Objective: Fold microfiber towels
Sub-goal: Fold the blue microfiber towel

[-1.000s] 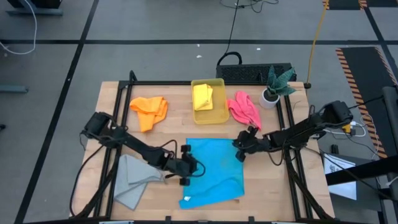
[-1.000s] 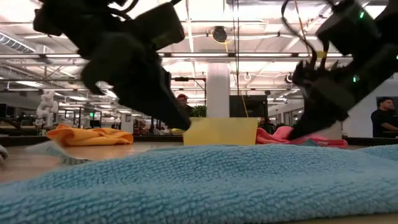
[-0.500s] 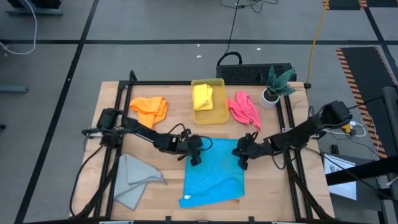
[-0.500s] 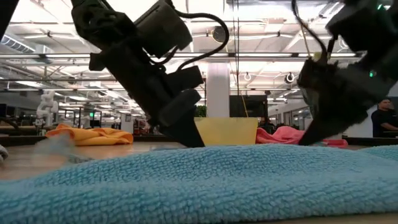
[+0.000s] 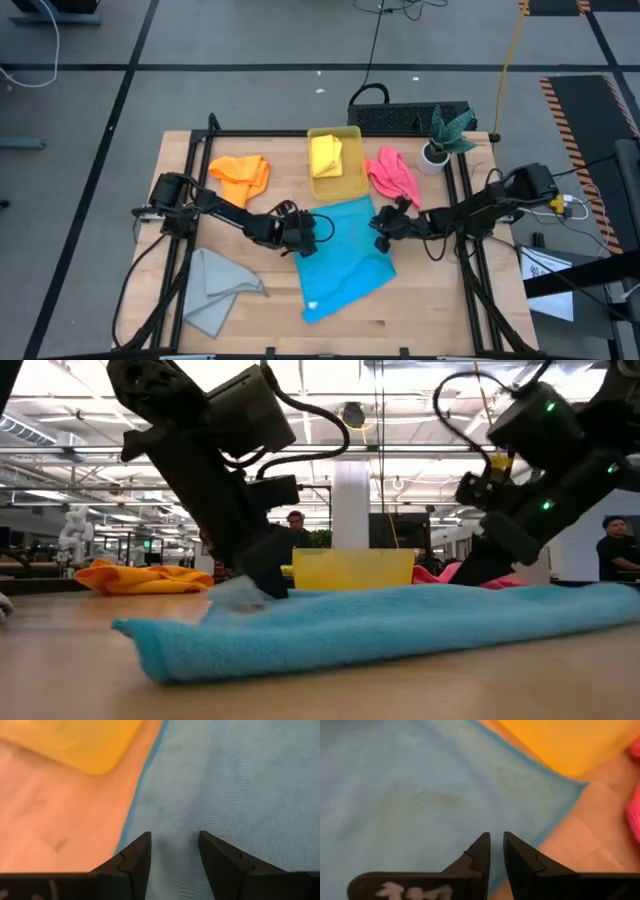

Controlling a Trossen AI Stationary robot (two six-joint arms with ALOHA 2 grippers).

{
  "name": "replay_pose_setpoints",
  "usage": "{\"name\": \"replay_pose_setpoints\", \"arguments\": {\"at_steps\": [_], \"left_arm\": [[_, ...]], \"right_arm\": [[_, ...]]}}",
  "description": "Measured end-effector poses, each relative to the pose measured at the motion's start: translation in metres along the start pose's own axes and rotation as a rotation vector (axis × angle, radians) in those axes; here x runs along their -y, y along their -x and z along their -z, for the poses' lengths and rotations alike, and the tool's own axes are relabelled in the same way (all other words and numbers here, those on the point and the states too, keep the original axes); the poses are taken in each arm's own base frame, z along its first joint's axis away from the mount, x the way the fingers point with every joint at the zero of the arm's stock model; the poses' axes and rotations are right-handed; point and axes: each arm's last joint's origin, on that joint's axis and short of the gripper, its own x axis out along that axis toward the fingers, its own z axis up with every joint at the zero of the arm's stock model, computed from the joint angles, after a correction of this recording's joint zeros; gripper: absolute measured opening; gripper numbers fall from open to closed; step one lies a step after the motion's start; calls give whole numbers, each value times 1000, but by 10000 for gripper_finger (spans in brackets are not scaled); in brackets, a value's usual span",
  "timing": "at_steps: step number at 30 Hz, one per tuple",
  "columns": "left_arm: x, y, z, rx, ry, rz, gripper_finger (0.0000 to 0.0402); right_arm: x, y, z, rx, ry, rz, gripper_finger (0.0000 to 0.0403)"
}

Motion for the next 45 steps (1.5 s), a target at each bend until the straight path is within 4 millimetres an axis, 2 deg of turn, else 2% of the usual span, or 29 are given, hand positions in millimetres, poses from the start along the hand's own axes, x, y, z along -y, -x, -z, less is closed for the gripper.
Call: {"name": "replay_pose_setpoints", "arguments": {"at_steps": [3, 8, 11, 14, 16, 19, 26, 33, 36, 40, 45], "left_arm": [[-4, 4, -1, 16, -55, -59, 168], [-10, 9, -11, 70, -105, -91, 168], [-4, 10, -17, 112, -74, -8, 168], [12, 12, -22, 171, -78, 173, 168], [21, 12, -23, 199, -100, 284, 168], [30, 5, -23, 241, -121, 347, 168], [30, -10, -14, 197, -126, 332, 168], [30, -15, -10, 166, -126, 309, 168], [30, -15, -10, 166, -126, 309, 168], [30, -15, -9, 165, -138, 308, 168], [29, -16, -9, 162, -140, 306, 168]], "right_arm": [[-8, 9, -7, 45, -6, -89, 44], [-30, 24, -3, 25, -2, -299, 44], [-48, 32, 4, 24, 16, -445, 44], [-69, 39, 7, 58, 58, -532, 44], [-83, 38, 4, 54, 79, -553, 44], [-93, 37, -1, -13, 110, -510, 45], [-90, 31, -16, -175, 179, -358, 49], [-80, 22, -17, -204, 213, -300, 97], [-80, 21, -15, -215, 234, -298, 105], [-83, 20, -10, -221, 287, -302, 87], [-88, 24, -7, -199, 322, -307, 23]]}}
